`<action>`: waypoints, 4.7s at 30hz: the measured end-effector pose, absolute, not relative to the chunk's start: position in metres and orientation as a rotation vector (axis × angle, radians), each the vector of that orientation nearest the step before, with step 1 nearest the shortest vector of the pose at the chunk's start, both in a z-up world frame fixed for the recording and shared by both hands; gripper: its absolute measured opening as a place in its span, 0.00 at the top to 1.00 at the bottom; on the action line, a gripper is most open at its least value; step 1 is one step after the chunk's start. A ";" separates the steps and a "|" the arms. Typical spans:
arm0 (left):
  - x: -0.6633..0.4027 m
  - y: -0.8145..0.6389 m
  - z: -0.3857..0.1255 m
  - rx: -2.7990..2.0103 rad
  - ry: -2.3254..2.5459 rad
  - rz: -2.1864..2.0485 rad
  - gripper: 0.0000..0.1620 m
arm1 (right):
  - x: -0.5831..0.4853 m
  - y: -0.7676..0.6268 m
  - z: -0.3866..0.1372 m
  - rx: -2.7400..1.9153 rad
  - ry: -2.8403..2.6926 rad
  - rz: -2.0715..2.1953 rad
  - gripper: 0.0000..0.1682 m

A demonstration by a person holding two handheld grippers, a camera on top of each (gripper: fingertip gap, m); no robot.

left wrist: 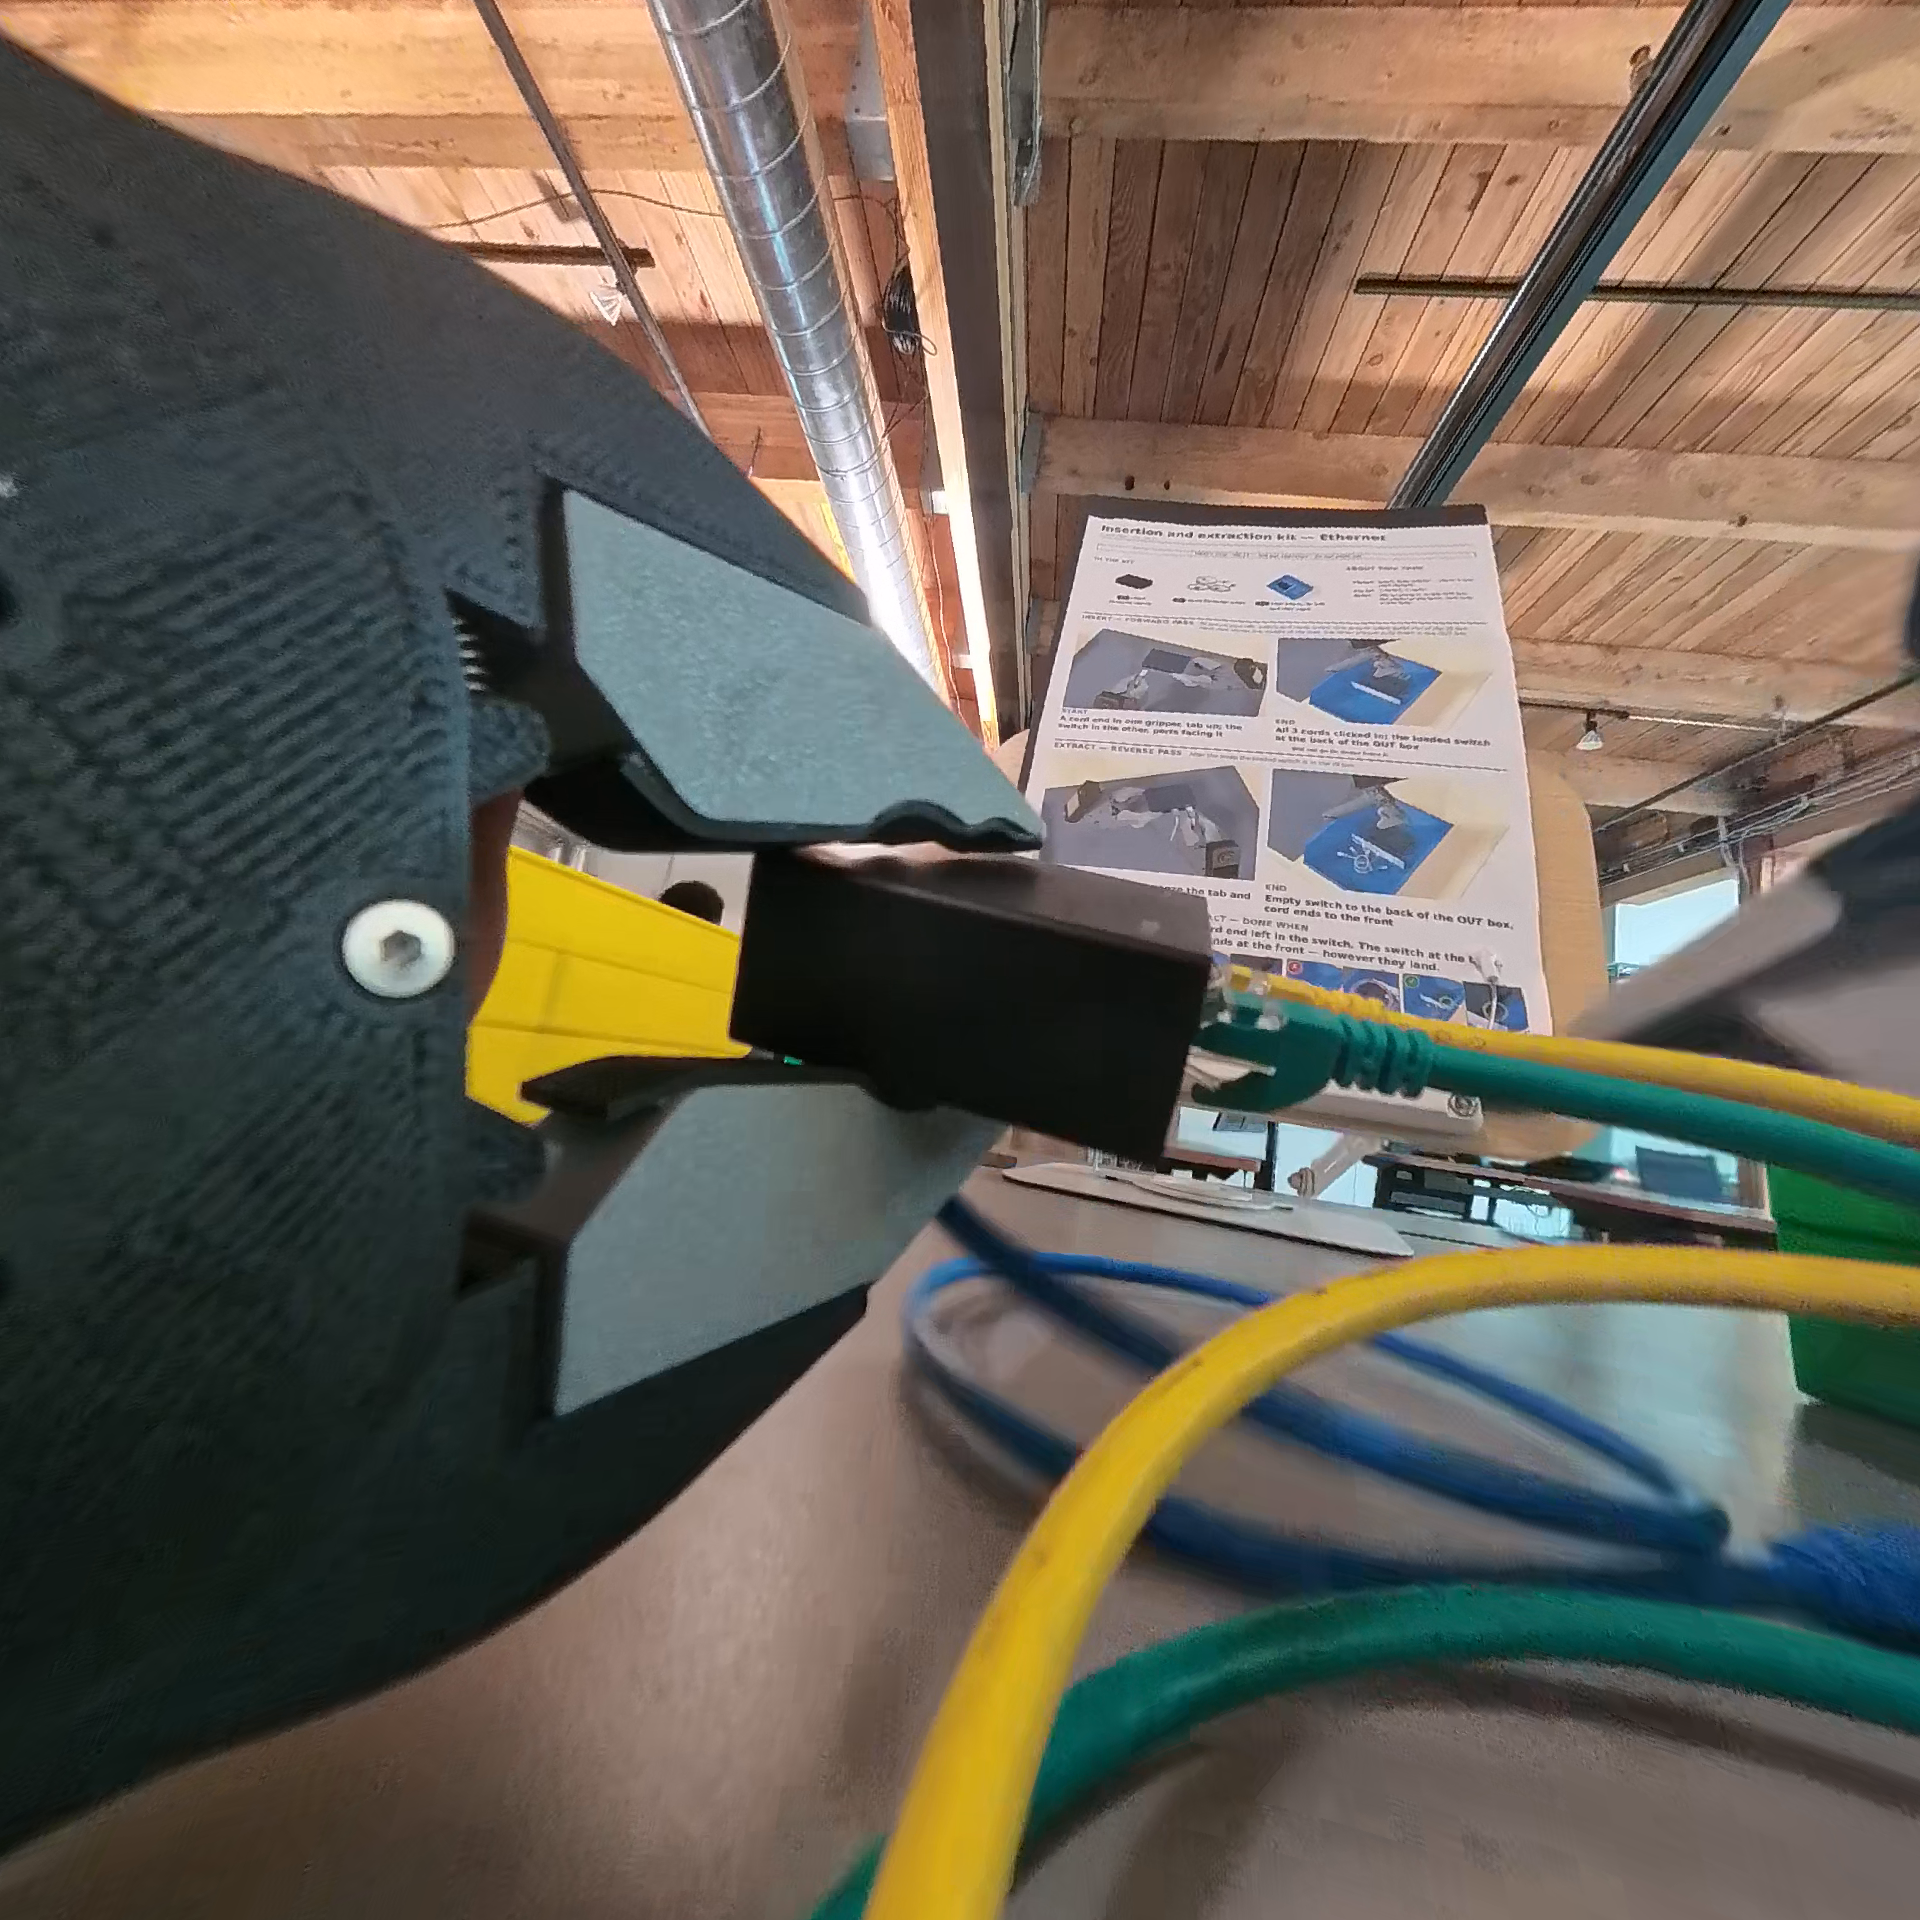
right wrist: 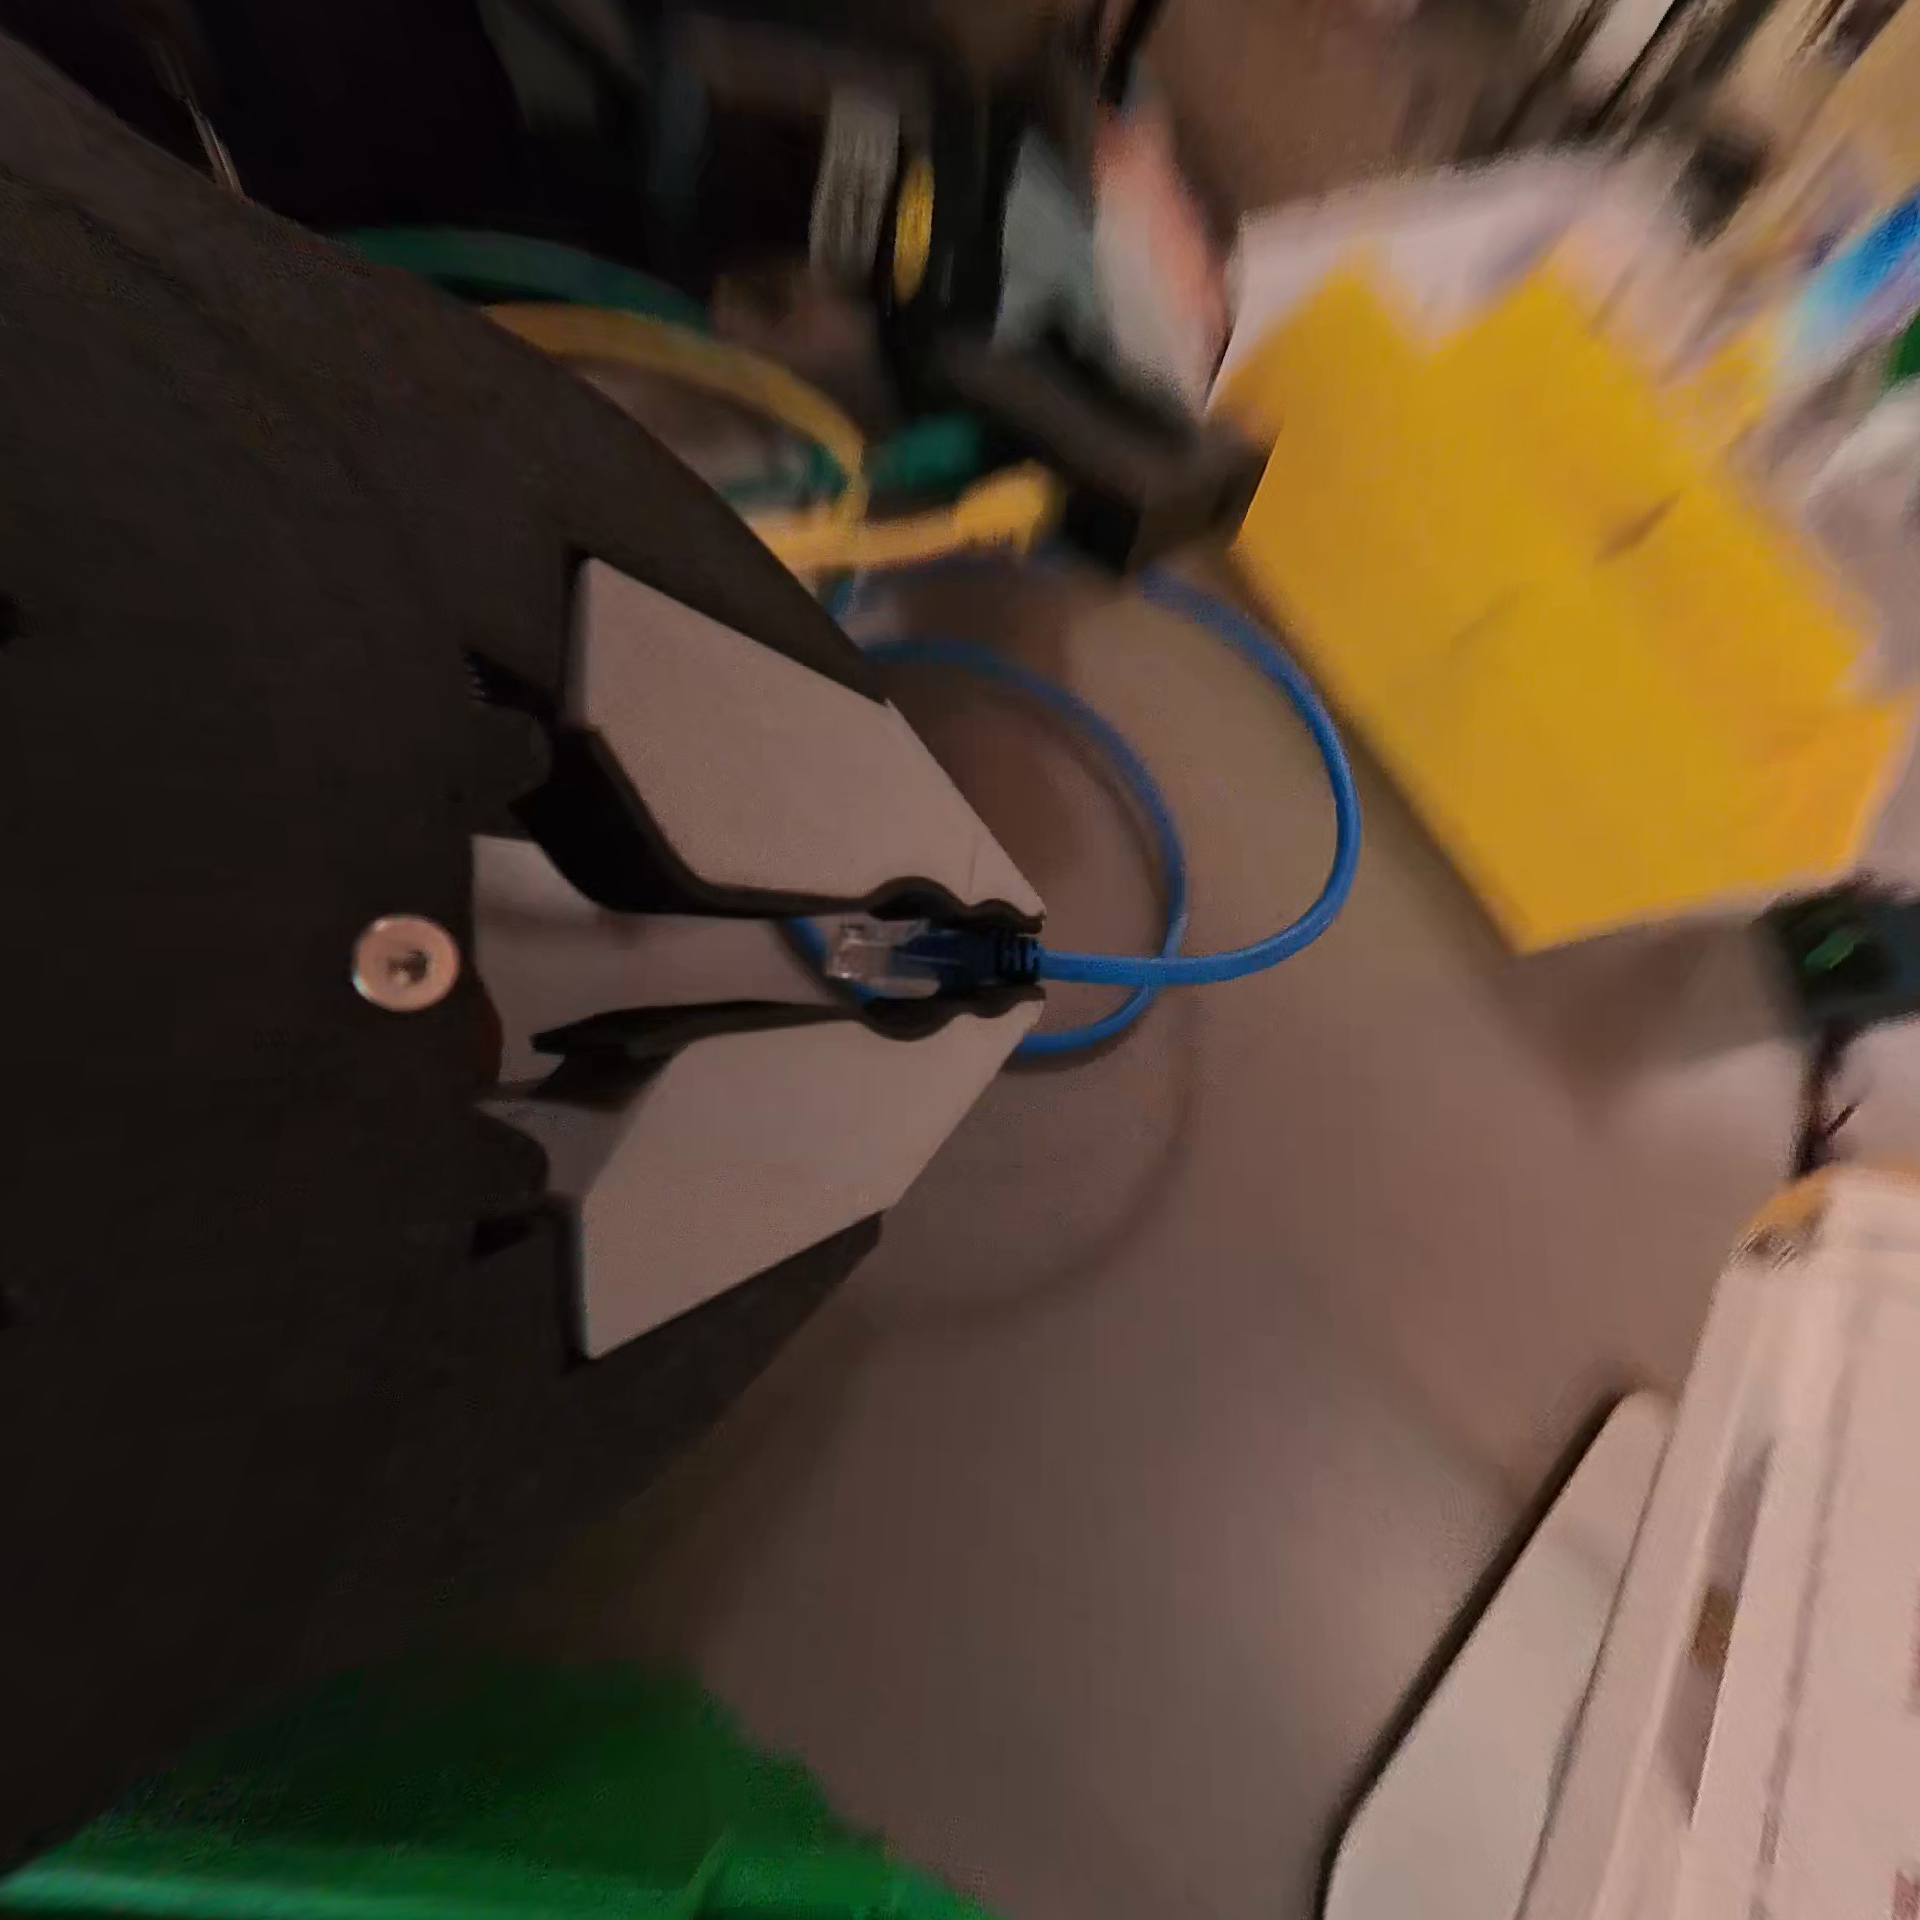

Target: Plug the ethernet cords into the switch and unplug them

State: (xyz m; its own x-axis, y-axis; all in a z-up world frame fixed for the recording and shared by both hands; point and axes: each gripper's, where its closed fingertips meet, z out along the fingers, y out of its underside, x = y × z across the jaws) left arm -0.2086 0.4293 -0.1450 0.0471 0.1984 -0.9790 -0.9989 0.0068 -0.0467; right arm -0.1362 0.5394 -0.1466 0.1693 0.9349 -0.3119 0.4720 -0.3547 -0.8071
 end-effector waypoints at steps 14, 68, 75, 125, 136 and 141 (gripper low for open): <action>-0.212 0.431 -0.145 -1.100 1.018 1.260 0.76 | -0.150 0.506 -0.167 -1.868 -1.592 1.117 0.93; -0.213 0.426 -0.134 -1.060 0.970 1.264 0.76 | -0.083 0.499 -0.211 -1.964 -1.988 0.617 0.86; -0.213 0.426 -0.135 -1.063 0.972 1.263 0.76 | -0.081 0.480 -0.228 -1.993 -2.112 0.651 0.90; -0.225 0.375 -0.211 -2.371 1.307 0.082 0.78 | -0.113 0.503 -0.095 -1.629 -1.527 1.285 1.00; -0.265 0.388 -0.208 -2.559 1.284 0.220 0.77 | -0.117 0.484 -0.126 -1.722 -1.701 1.225 0.95; -0.269 0.390 -0.208 -2.432 1.426 0.417 0.78 | -0.120 0.466 -0.179 -1.851 -1.932 1.029 0.88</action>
